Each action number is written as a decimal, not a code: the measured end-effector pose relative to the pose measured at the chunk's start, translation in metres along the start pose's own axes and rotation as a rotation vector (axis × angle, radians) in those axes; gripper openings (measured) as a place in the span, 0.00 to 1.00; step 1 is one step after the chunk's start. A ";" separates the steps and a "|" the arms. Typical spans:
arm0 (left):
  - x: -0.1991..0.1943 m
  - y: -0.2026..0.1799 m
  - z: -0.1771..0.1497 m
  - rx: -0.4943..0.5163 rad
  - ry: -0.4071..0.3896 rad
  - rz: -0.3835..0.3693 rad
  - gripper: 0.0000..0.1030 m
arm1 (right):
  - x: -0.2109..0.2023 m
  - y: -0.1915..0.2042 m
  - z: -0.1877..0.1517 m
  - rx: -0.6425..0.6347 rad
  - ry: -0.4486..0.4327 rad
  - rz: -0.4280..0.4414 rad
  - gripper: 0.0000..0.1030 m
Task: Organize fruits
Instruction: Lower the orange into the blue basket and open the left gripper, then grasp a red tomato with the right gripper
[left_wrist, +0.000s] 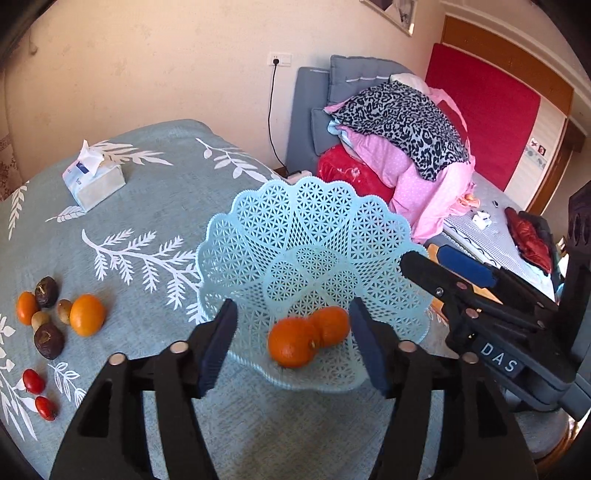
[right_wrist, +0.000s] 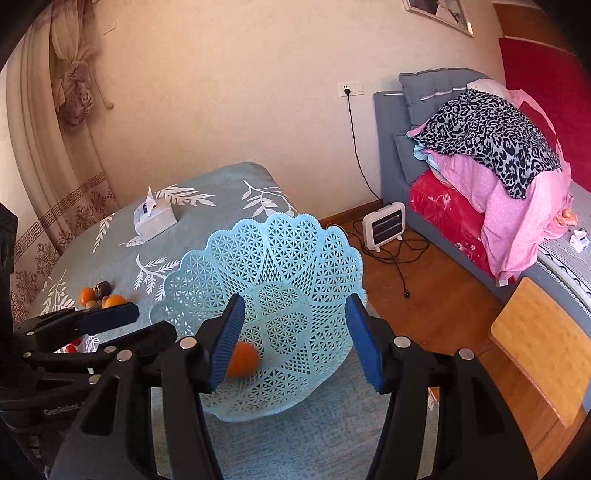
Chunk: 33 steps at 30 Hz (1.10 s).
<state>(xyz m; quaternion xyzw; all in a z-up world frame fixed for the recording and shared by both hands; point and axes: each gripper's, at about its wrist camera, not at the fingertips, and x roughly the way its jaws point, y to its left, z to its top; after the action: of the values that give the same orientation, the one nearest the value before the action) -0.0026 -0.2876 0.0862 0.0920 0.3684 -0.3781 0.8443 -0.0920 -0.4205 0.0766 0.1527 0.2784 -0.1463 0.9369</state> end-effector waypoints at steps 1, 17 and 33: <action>-0.003 0.001 0.000 0.003 -0.013 0.009 0.68 | 0.000 0.001 0.001 -0.001 0.000 0.005 0.57; -0.054 0.068 -0.031 -0.076 -0.111 0.254 0.89 | -0.007 0.059 0.000 -0.082 -0.023 0.130 0.63; -0.105 0.206 -0.092 -0.350 -0.097 0.587 0.89 | 0.022 0.195 -0.040 -0.299 0.143 0.369 0.63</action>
<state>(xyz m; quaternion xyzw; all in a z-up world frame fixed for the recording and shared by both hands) 0.0454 -0.0444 0.0686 0.0298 0.3449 -0.0539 0.9366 -0.0235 -0.2328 0.0723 0.0708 0.3299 0.0813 0.9378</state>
